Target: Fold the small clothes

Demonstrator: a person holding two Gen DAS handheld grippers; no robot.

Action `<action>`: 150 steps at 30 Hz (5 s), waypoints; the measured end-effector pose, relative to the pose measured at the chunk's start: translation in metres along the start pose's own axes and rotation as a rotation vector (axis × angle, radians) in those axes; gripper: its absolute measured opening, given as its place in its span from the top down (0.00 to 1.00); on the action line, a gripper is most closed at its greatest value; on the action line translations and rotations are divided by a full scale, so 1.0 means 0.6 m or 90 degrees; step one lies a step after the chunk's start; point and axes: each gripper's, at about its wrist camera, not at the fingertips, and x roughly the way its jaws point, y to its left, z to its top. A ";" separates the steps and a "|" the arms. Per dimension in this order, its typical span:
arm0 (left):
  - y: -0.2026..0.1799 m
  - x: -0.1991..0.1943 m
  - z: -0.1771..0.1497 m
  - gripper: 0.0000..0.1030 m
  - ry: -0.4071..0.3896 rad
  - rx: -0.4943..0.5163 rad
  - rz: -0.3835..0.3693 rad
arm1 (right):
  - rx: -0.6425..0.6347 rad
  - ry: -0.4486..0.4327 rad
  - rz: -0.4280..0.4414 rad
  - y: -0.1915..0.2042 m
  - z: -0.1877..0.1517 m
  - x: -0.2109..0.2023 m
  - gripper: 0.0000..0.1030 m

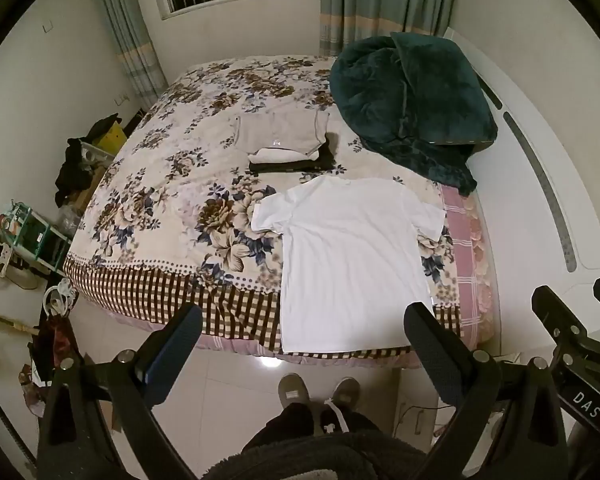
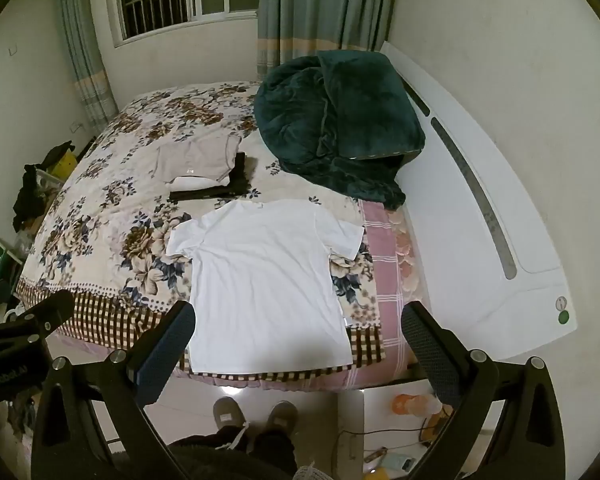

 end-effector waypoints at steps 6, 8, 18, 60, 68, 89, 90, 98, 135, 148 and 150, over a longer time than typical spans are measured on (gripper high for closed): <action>0.000 0.000 0.000 0.00 -0.002 0.000 0.002 | -0.001 -0.001 -0.004 0.001 0.001 -0.001 0.00; 0.001 0.000 0.001 0.00 -0.003 -0.001 0.001 | 0.000 -0.003 -0.006 0.001 0.002 -0.002 0.00; 0.001 -0.001 0.000 0.00 -0.006 0.000 0.002 | -0.003 -0.003 -0.001 0.002 0.004 -0.007 0.00; -0.005 -0.033 0.045 0.00 -0.023 -0.003 -0.001 | -0.011 -0.020 0.007 0.013 0.051 -0.051 0.00; -0.004 -0.034 0.046 0.00 -0.025 -0.004 -0.001 | -0.012 -0.024 0.011 0.015 0.058 -0.056 0.00; 0.021 -0.043 0.088 0.00 -0.020 -0.014 -0.007 | -0.016 -0.020 0.007 0.026 0.057 -0.039 0.00; 0.024 -0.037 0.090 0.00 -0.018 -0.014 -0.009 | -0.016 -0.018 0.007 0.028 0.058 -0.035 0.00; 0.048 0.049 0.108 0.00 -0.027 -0.018 0.002 | 0.022 0.014 0.008 0.044 0.073 0.050 0.00; -0.046 1.053 0.168 0.00 0.299 -0.119 0.156 | 0.879 0.229 0.102 -0.435 -0.124 1.408 0.25; -0.001 1.071 0.166 0.00 0.270 -0.177 0.142 | 0.408 0.096 -0.068 -0.231 0.131 1.377 0.93; 0.017 1.063 0.165 0.00 0.262 -0.179 0.152 | 0.271 0.088 -0.072 -0.135 0.168 1.380 0.93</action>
